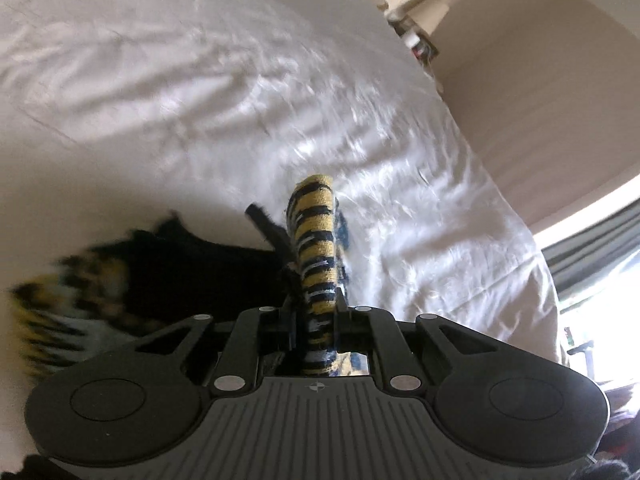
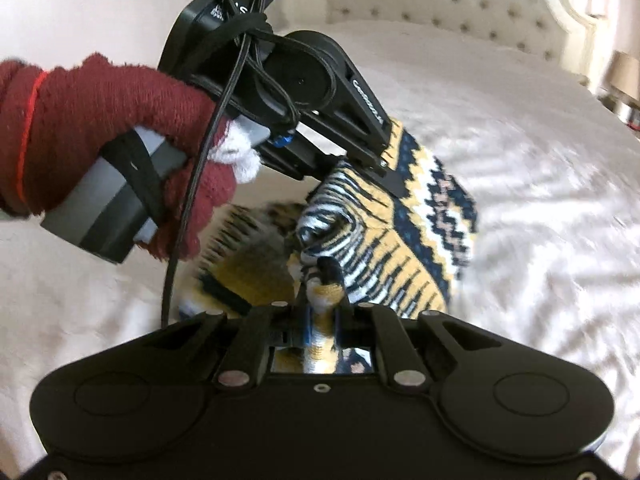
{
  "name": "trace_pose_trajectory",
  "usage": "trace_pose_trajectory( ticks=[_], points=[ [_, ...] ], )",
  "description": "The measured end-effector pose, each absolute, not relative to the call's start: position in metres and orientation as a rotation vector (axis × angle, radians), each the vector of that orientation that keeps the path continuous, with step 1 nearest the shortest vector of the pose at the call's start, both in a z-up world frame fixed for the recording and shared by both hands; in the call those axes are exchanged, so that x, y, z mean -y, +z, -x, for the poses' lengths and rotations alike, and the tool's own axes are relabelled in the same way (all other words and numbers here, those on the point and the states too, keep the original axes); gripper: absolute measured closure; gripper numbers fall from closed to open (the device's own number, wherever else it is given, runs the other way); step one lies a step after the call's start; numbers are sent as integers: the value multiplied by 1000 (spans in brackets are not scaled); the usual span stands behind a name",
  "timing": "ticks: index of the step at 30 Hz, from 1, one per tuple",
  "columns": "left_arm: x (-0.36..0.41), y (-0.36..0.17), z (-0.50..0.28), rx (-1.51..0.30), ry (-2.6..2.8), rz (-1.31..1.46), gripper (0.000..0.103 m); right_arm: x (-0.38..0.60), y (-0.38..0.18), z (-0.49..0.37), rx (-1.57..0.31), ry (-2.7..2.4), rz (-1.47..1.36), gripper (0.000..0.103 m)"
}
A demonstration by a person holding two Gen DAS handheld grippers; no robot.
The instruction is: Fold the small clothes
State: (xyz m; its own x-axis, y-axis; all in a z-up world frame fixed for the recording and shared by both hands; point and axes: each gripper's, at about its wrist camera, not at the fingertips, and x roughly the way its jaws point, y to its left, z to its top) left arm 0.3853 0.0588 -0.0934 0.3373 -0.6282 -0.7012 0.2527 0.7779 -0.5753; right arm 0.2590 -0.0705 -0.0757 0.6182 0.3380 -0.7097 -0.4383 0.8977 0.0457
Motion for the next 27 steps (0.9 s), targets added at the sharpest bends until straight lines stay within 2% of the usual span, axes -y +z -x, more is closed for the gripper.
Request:
trace_pose_trajectory(
  ticks=[6, 14, 15, 16, 18, 19, 21, 24, 26, 27],
  points=[
    [-125, -99, -386, -1107, -481, 396, 89, 11, -88, -262, -799, 584, 153, 87],
    [-156, -162, -397, -1225, -372, 352, 86, -39, -146, -275, -944, 634, 251, 86],
    [-159, -167, -397, -1227, -361, 360, 83, -43, -152, -276, -963, 645, 265, 83],
    [-162, -171, -397, -1228, -351, 378, 80, -46, -155, -276, -974, 649, 271, 76],
    [-167, -177, -398, -1225, -347, 419, 78, -45, -157, -279, -989, 665, 258, 71],
    [-166, -179, -400, -1225, -356, 429, 75, -43, -155, -280, -990, 669, 246, 62],
    [-170, -181, -402, -1220, -382, 445, 72, -37, -152, -279, -996, 673, 221, 52],
    [-179, -166, -394, -1135, -359, 404, 58, -17, -146, -273, -988, 666, 159, 46],
    [-183, -151, -388, -1077, -338, 350, 46, -6, -138, -271, -968, 647, 121, 37],
    [-184, -143, -384, -1050, -329, 325, 44, 2, -134, -271, -957, 635, 103, 31]
  ],
)
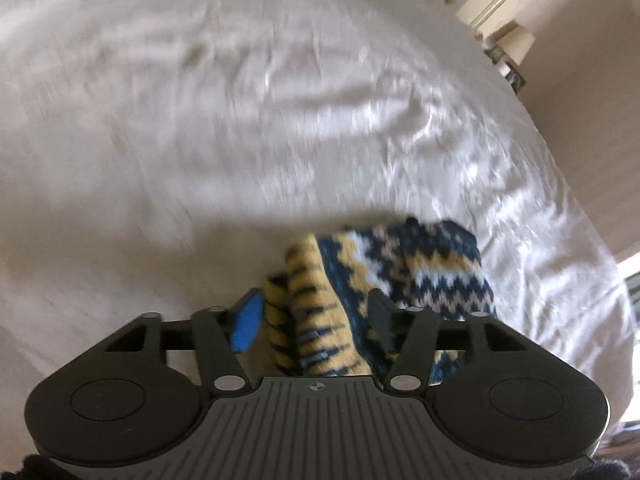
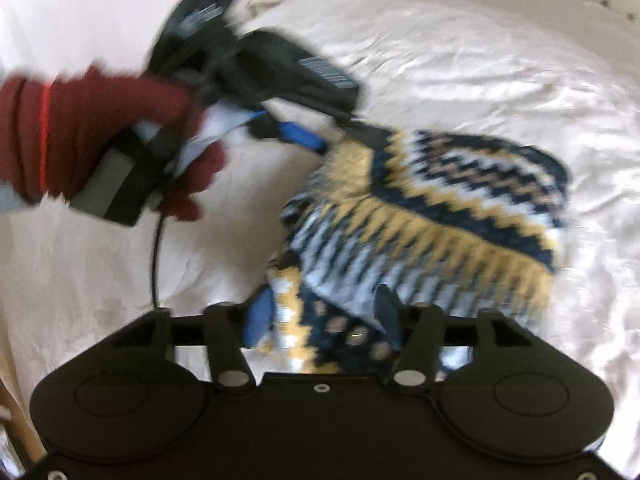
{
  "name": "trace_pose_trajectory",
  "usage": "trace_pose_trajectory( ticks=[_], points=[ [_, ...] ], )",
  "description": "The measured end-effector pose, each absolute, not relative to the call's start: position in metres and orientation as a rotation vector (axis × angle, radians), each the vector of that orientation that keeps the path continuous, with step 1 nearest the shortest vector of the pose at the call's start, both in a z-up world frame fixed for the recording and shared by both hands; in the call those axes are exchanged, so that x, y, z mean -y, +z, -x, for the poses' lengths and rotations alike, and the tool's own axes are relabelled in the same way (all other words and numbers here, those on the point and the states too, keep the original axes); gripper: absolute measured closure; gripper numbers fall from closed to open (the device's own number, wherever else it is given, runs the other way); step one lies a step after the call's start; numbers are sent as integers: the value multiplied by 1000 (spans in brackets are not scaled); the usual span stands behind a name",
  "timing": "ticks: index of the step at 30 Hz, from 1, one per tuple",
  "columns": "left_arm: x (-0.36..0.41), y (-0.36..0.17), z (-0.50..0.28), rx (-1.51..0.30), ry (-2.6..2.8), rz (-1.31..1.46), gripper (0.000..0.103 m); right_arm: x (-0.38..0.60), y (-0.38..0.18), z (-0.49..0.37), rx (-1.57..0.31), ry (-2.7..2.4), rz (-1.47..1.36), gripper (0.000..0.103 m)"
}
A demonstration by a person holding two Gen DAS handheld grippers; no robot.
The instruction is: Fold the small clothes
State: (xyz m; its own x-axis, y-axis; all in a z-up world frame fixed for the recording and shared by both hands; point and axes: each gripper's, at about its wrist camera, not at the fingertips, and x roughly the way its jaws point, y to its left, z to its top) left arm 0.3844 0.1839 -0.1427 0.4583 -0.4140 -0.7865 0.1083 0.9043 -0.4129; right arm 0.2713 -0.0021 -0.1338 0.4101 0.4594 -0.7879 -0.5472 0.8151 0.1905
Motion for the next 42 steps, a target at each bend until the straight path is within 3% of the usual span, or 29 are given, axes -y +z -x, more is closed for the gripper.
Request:
trace_pose_trajectory(
  ticks=[8, 17, 21, 33, 42],
  points=[
    [-157, -100, -333, -965, -423, 204, 43, 57, -118, -310, -909, 454, 10, 27],
    [-122, -145, -292, -1088, -438, 35, 42, 87, -168, -378, -1050, 300, -128, 27],
    [-139, -161, -284, -1158, -394, 100, 42, 106, -194, -397, -1125, 288, -279, 16],
    [-161, -184, -277, -1244, -338, 226, 30, 145, -205, -452, -1162, 205, -355, 16],
    [-181, -166, -265, -1142, -357, 412, 29, 166, -197, -452, -1095, 314, -496, 15]
  ],
)
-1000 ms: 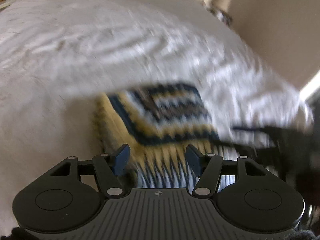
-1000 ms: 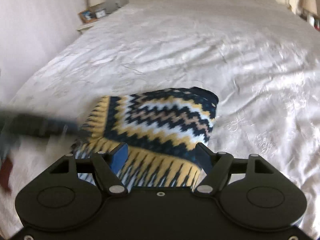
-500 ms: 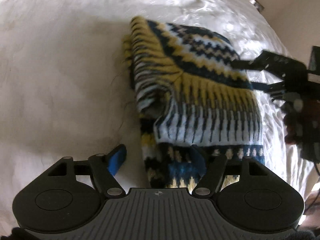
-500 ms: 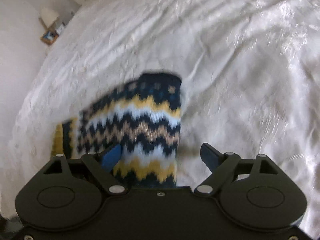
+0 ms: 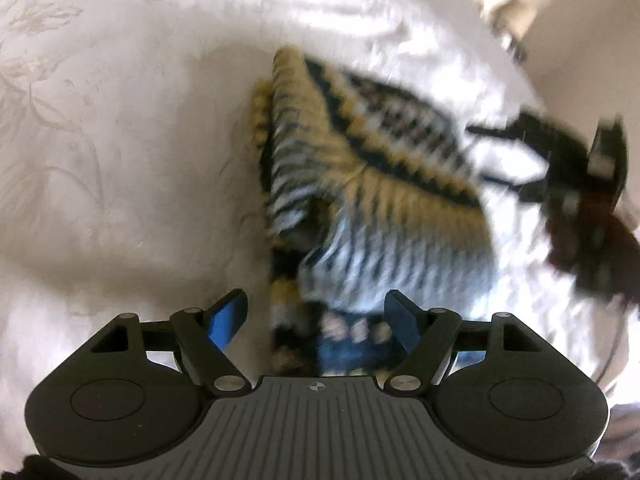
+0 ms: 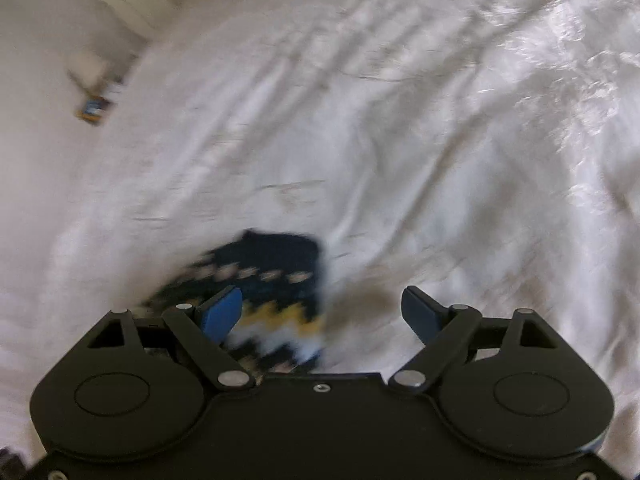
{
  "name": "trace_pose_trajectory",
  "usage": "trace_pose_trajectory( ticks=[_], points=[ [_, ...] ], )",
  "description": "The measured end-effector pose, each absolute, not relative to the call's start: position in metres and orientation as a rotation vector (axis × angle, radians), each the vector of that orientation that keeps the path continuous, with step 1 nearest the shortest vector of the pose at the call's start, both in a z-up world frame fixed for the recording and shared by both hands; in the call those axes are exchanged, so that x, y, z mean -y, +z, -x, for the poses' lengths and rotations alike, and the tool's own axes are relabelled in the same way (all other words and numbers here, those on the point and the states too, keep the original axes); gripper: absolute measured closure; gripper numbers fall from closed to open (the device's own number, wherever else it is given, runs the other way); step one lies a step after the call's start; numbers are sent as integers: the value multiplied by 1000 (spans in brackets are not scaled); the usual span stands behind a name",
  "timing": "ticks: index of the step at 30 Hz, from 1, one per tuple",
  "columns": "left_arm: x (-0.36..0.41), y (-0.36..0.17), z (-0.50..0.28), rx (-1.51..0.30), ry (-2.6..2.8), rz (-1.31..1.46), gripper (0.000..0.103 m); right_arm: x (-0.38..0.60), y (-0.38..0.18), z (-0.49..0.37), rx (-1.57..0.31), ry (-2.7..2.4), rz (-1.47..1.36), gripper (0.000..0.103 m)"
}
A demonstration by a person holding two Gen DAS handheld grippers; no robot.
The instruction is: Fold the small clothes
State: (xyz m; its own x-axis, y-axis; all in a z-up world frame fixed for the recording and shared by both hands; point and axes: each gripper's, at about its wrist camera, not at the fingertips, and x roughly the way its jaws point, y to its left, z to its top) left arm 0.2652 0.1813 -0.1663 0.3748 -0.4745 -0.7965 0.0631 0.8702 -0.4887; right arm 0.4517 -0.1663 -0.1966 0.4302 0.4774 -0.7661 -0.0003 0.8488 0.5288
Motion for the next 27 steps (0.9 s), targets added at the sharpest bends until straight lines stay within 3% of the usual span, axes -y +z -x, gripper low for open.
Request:
trace_pose_trajectory(
  ticks=[3, 7, 9, 11, 23, 24, 25, 26, 27],
  points=[
    [-181, -164, -267, -1121, -390, 471, 24, 163, -196, -440, -1090, 416, -512, 7],
    [-168, -183, -277, -1192, -418, 443, 20, 151, -212, -438, -1155, 471, -516, 5],
    [-163, -192, -280, -1214, -427, 431, 14, 143, -222, -440, -1188, 498, -520, 4],
    [-162, -199, -286, -1221, -455, 461, 1, 136, -230, -441, -1205, 527, -527, 0],
    [-168, -210, -309, -1230, -437, 654, 2, 129, -244, -455, -1203, 594, -696, 1],
    [-165, -210, -310, -1230, -442, 650, 3, 129, -243, -455, -1218, 602, -704, 11],
    [-162, -209, -311, -1230, -453, 642, 13, 128, -241, -455, -1235, 610, -703, 34],
    [-161, -207, -310, -1228, -459, 638, 28, 126, -239, -453, -1248, 612, -686, 42],
    [-158, -204, -311, -1223, -456, 641, 32, 124, -235, -450, -1245, 608, -651, 49]
  ],
)
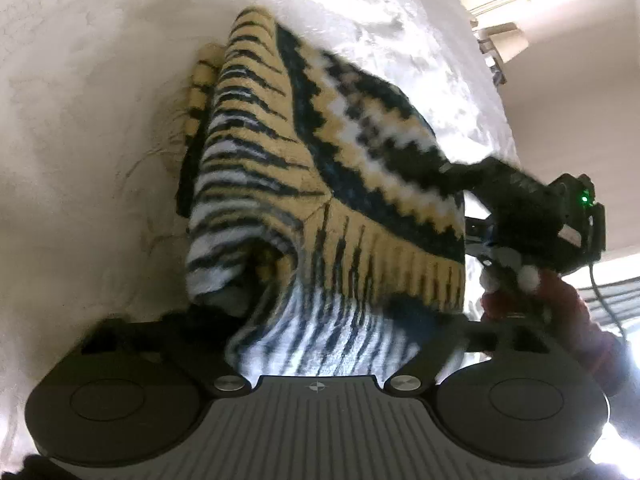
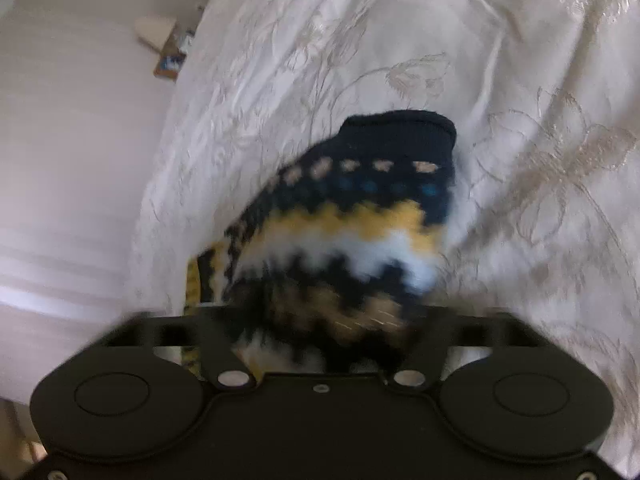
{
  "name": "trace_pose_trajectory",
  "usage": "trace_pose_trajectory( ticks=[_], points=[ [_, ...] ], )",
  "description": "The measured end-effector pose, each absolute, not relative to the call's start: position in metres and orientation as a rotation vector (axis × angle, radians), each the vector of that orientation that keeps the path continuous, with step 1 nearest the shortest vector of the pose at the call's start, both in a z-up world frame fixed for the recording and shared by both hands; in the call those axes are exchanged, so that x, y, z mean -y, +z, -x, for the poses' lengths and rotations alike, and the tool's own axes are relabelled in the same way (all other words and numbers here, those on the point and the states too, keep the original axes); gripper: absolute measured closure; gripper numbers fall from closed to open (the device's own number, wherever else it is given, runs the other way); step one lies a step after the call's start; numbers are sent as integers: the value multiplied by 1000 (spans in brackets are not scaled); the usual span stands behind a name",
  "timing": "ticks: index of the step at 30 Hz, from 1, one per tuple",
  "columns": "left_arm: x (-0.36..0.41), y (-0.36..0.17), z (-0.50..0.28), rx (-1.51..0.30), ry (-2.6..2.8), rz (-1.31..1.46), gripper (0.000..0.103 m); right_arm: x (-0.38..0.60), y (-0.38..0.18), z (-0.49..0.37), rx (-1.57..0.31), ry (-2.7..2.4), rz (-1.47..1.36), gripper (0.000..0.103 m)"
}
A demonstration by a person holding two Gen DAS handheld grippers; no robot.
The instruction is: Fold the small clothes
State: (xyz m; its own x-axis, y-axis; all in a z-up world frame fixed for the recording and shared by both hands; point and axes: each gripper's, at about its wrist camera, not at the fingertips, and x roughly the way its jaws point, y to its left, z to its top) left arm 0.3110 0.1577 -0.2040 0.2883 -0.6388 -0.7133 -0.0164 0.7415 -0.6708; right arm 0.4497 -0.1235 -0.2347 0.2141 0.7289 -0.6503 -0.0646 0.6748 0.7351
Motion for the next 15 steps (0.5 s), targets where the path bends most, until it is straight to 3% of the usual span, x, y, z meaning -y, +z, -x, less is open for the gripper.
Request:
trace_pose_trajectory(
  ticks=[3, 15],
  points=[
    [-153, -190, -303, -1186, -456, 624, 46, 124, -214, -437, -1200, 609, -600, 56],
    [-81, -102, -209, -1051, -554, 563, 46, 163, -115, -343, -1094, 700, -609, 57]
  ],
)
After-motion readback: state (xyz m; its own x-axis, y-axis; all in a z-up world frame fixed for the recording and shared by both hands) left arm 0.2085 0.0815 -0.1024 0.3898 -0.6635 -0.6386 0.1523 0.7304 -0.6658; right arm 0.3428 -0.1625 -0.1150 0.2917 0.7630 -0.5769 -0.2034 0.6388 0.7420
